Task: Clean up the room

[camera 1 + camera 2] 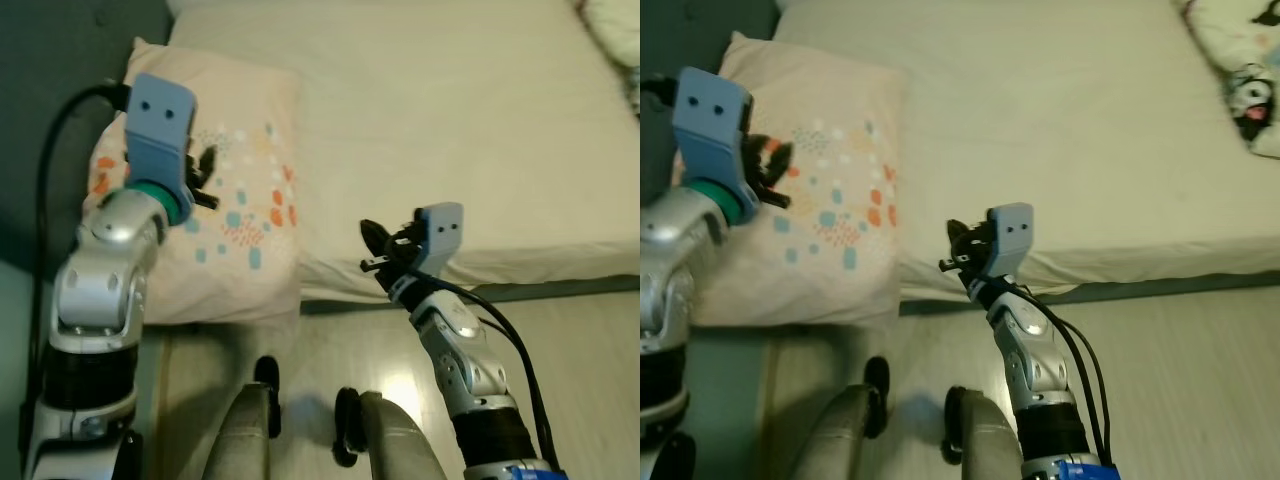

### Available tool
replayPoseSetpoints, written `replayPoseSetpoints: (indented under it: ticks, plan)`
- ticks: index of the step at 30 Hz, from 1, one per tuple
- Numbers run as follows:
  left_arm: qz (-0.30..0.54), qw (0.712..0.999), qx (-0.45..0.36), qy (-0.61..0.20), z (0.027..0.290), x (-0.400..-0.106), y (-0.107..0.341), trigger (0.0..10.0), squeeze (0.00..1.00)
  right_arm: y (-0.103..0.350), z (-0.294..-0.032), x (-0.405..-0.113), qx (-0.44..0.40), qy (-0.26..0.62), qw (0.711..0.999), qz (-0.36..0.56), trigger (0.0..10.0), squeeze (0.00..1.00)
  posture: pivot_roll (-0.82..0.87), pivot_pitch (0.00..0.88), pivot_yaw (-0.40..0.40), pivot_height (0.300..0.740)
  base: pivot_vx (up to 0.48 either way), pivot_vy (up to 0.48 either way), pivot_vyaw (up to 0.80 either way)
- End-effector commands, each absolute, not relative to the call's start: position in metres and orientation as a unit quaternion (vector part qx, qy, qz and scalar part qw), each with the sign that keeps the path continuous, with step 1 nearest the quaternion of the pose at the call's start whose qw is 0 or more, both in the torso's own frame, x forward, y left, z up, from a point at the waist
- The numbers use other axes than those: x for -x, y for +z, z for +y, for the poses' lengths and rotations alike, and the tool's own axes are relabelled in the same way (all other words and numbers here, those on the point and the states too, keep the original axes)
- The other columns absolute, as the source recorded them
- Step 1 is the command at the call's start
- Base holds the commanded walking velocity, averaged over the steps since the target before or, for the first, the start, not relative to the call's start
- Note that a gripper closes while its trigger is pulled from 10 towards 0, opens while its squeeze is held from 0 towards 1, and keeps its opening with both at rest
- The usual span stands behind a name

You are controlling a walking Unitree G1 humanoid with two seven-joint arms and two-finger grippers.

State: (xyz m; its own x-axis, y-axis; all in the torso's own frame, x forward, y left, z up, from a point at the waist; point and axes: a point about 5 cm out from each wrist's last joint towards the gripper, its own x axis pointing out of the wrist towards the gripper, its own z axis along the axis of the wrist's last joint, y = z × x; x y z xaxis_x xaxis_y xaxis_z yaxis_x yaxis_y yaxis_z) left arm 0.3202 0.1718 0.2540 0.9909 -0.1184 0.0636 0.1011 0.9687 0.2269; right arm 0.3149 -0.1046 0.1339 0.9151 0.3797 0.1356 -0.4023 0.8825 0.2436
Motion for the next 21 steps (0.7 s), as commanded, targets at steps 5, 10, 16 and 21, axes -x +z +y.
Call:
replayPoseSetpoints:
  ticks: [5, 10, 16, 21]
  plan:
    - [-0.014, 0.990, -0.121, -0.067, 0.151, -0.306, 0.196, 10.0, 0.00, 0.126, -0.098, -0.310, -0.133, 0.179, 0.974, -0.038, 10.0, 0.00, -0.04, 0.278, 0.029, 0.740, 0.000, 0.000, 0.00]
    - [0.017, 0.989, -0.125, -0.081, 0.132, -0.290, 0.152, 10.0, 0.00, 0.123, -0.090, -0.303, -0.126, 0.172, 0.976, -0.036, 10.0, 0.00, -0.04, 0.252, 0.018, 0.740, 0.000, 0.000, 0.00]
    - [0.032, 0.991, -0.104, -0.076, 0.131, -0.290, 0.139, 10.0, 0.00, 0.122, -0.083, -0.299, -0.124, 0.180, 0.975, -0.036, 10.0, 0.00, -0.05, 0.230, 0.015, 0.740, 0.000, 0.000, 0.00]
    - [0.036, 0.992, -0.100, -0.072, 0.136, -0.293, 0.134, 10.0, 0.00, 0.121, -0.079, -0.298, -0.127, 0.184, 0.974, -0.035, 10.0, 0.00, -0.05, 0.210, 0.015, 0.740, 0.000, 0.000, 0.00]
